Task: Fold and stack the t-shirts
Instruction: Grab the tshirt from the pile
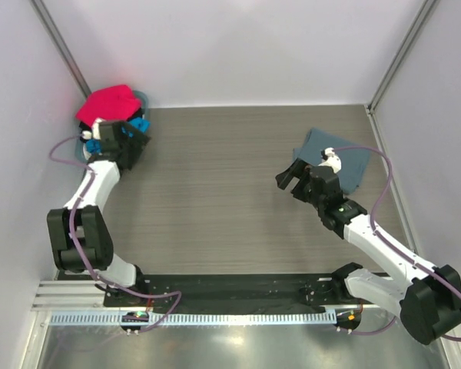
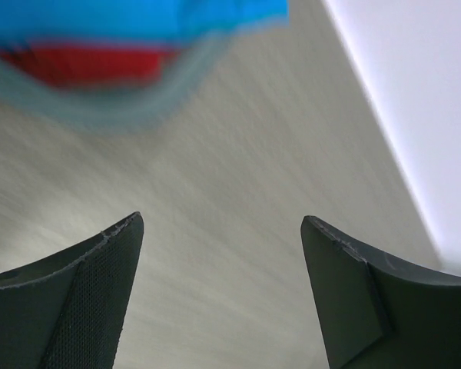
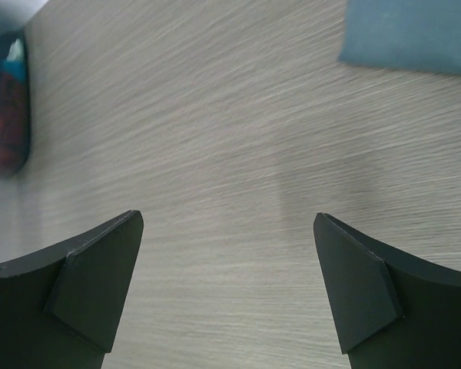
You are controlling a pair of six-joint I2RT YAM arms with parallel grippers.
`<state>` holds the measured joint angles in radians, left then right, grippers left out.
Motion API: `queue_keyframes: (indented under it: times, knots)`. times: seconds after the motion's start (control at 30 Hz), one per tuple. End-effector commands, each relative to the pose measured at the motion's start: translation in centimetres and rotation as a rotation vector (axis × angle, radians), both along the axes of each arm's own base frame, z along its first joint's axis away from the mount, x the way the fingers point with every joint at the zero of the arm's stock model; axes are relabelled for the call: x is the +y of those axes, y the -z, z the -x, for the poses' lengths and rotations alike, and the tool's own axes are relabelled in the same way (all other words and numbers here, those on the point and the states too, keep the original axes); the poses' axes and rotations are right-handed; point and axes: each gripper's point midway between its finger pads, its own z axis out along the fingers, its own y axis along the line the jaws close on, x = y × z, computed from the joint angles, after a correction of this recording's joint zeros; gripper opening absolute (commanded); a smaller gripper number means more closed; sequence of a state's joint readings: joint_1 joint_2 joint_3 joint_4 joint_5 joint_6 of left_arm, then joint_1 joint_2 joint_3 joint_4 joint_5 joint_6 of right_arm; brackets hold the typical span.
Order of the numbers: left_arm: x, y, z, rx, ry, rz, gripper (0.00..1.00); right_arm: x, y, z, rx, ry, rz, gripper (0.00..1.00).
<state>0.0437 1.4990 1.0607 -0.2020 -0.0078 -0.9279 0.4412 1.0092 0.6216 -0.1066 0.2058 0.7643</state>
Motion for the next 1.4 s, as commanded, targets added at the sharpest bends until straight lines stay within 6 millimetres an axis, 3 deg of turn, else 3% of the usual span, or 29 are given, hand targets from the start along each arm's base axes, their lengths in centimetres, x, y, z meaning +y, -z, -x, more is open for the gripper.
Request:
queue_keyframes:
  times: [0.0,0.07,0.1,0.17,0.23,0.3,0.33,0.4,0.47,0.5,0.57,0.63,0.7,0.73,0.83,0.9,0.93,0.97,1.03,1.1,1.17,1.2,1.3,1.33,1.37]
  knots:
    - [5.9,-2.8,-1.6,-0.016,-0.152,-0.056,0.84,2.4,-3.1,-0.7,-0.076,-0.109,-0.068,1.00]
    - [8.2,-3.2,-2.1,-0.015,-0.196,-0.091,0.84,3.1,-3.2,-0.4,-0.078,-0.139,-0.098,1.00]
    - [9.3,-4.7,-2.8,-0.040,-0.223,-0.118,0.84,3.3,-3.2,-0.3,-0.076,-0.146,-0.114,1.00]
    - [11.2,-4.4,-3.6,-0.022,-0.264,-0.147,0.84,3.9,-3.4,-0.2,-0.090,-0.171,-0.140,1.00]
    - [13.3,-5.3,-4.5,-0.030,-0.315,-0.179,0.84,3.9,-3.2,-0.1,-0.085,-0.165,-0.153,1.00]
    - [14.7,-4.0,-5.3,0.006,-0.332,-0.210,0.84,4.6,-3.4,0.3,-0.084,-0.199,-0.181,1.00]
    - [15.8,-5.1,-6.0,-0.014,-0.354,-0.234,0.83,4.7,-3.5,0.3,-0.081,-0.203,-0.191,1.00]
    - [16.9,-3.5,-7.0,0.028,-0.362,-0.271,0.81,5.2,-3.6,0.6,-0.077,-0.226,-0.209,1.00]
    - [18.2,-3.8,-8.2,0.033,-0.377,-0.332,0.77,5.3,-3.9,0.7,-0.080,-0.228,-0.227,1.00]
    - [18.7,-1.7,-8.8,0.072,-0.379,-0.341,0.76,5.4,-3.9,0.8,-0.082,-0.237,-0.233,1.00]
    - [19.5,-1.8,-10.2,0.060,-0.392,-0.356,0.75,5.4,-3.8,0.9,-0.086,-0.233,-0.239,0.99]
    - [20.3,0.3,-11.5,0.082,-0.383,-0.341,0.68,5.4,-3.9,0.9,-0.090,-0.232,-0.245,0.99]
    - [20.7,-0.2,-12.9,0.056,-0.379,-0.344,0.61,5.6,-3.9,1.0,-0.085,-0.238,-0.257,0.99]
    - [20.9,0.9,-13.3,0.074,-0.373,-0.346,0.57,5.9,-4.1,1.2,-0.083,-0.258,-0.265,0.99]
    - [21.5,1.2,-13.8,0.076,-0.379,-0.356,0.36,6.1,-4.5,1.3,-0.086,-0.268,-0.279,0.99]
    - [21.8,1.2,-13.9,0.072,-0.391,-0.350,0.29,6.0,-4.6,1.3,-0.093,-0.268,-0.276,0.99]
    - [21.9,1.3,-13.9,0.071,-0.389,-0.344,0.21,5.9,-4.8,1.4,-0.100,-0.266,-0.271,0.99]
    - [21.9,0.9,-14.0,0.063,-0.388,-0.338,0.01,5.6,-4.8,1.2,-0.106,-0.251,-0.263,0.99]
    - [21.2,0.8,-13.9,0.054,-0.377,-0.307,0.00,5.3,-4.4,1.0,-0.105,-0.232,-0.250,0.99]
    - [20.6,-1.6,-13.6,-0.007,-0.375,-0.283,0.00,5.3,-4.0,0.7,-0.096,-0.230,-0.236,0.99]
    - [19.3,-2.6,-13.2,-0.044,-0.358,-0.231,0.00,5.5,-3.5,0.4,-0.081,-0.232,-0.220,0.99]
    - [18.8,-5.3,-12.7,-0.095,-0.353,-0.221,0.00,5.4,-3.2,0.3,-0.072,-0.229,-0.214,0.99]
    - [16.1,-8.3,-12.1,-0.161,-0.293,-0.164,0.00,5.7,-2.7,0.0,-0.050,-0.243,-0.197,0.99]
    - [14.7,-10.6,-11.6,-0.210,-0.276,-0.133,0.00,5.8,-2.8,-0.1,-0.053,-0.245,-0.193,0.99]
    - [13.5,-11.4,-11.3,-0.227,-0.251,-0.107,0.00,5.7,-2.6,-0.2,-0.049,-0.241,-0.189,0.99]
